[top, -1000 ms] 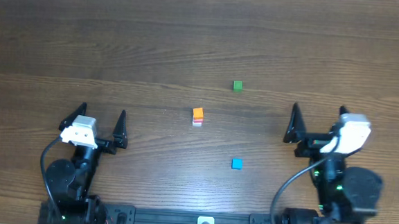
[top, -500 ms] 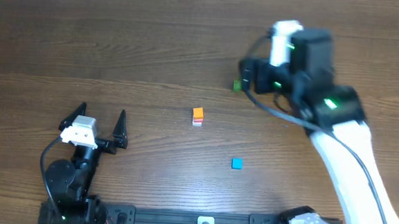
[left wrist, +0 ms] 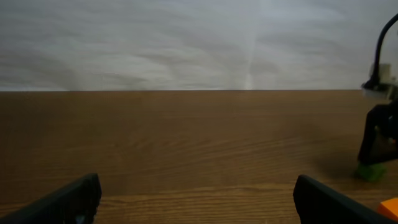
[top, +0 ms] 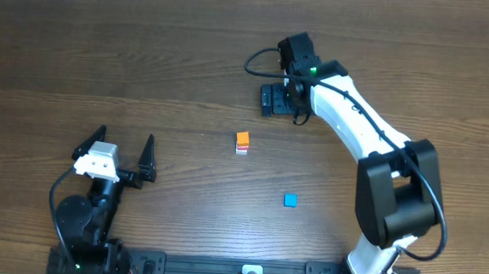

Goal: Stack Cubes

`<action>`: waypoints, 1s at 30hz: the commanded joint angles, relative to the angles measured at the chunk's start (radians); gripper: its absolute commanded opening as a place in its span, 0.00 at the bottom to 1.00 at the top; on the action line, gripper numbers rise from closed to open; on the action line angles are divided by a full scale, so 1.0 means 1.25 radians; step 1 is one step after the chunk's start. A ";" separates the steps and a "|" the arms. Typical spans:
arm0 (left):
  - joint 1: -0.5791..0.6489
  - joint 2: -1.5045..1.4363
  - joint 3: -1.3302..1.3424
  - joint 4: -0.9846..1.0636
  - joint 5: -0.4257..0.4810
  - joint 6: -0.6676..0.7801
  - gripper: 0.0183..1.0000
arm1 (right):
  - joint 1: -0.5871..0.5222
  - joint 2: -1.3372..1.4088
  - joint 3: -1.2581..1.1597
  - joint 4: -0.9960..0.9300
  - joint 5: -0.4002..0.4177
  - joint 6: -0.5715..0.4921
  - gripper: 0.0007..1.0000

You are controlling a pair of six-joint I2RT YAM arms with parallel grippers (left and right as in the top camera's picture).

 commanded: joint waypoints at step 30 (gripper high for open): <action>-0.003 -0.006 -0.004 0.000 0.008 0.012 1.00 | -0.032 0.072 0.032 0.042 0.091 0.003 0.99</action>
